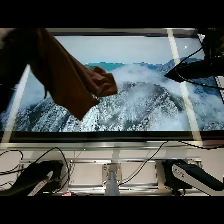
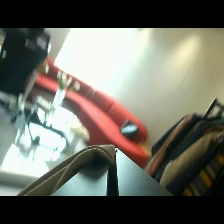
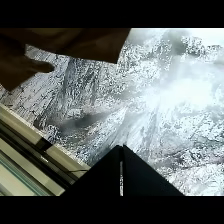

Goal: Fold the clothes and pants, and hang the long-sleeved shirts on hangers.

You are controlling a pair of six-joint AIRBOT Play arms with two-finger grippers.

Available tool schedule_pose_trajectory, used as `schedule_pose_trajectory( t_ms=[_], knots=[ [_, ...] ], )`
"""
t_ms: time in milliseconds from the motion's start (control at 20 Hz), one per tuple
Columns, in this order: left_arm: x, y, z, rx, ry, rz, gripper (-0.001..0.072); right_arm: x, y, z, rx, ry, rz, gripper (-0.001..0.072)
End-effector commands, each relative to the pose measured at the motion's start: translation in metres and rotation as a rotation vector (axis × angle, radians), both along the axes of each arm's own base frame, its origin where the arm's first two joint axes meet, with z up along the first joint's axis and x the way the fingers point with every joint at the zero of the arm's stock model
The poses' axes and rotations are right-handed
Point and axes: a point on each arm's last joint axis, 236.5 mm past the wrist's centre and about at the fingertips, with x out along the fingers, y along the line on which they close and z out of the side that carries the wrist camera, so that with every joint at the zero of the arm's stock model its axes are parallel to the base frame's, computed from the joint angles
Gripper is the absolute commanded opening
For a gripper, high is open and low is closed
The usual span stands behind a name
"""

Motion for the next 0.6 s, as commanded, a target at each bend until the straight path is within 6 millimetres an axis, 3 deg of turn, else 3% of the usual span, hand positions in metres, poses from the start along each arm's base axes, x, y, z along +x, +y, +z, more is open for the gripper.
schedule_pose_trajectory(
  t_ms=[0,150,300,550],
  knots=[
    [-0.051,0.021,0.067,0.014,-0.186,0.045,0.0014,-0.005,0.012,0.000,0.003,0.003,0.040,0.0011],
    [-0.059,0.020,0.081,0.030,-0.207,0.038,0.0013,-0.005,0.012,0.000,0.004,0.005,0.038,0.0011],
    [-0.051,0.010,0.068,0.059,-0.157,0.010,0.0014,-0.006,0.012,0.000,0.004,0.006,0.039,0.0011],
    [-0.021,-0.009,0.038,0.107,-0.058,-0.024,0.0013,-0.007,0.013,-0.008,0.007,0.029,0.038,0.0011]
  ],
)
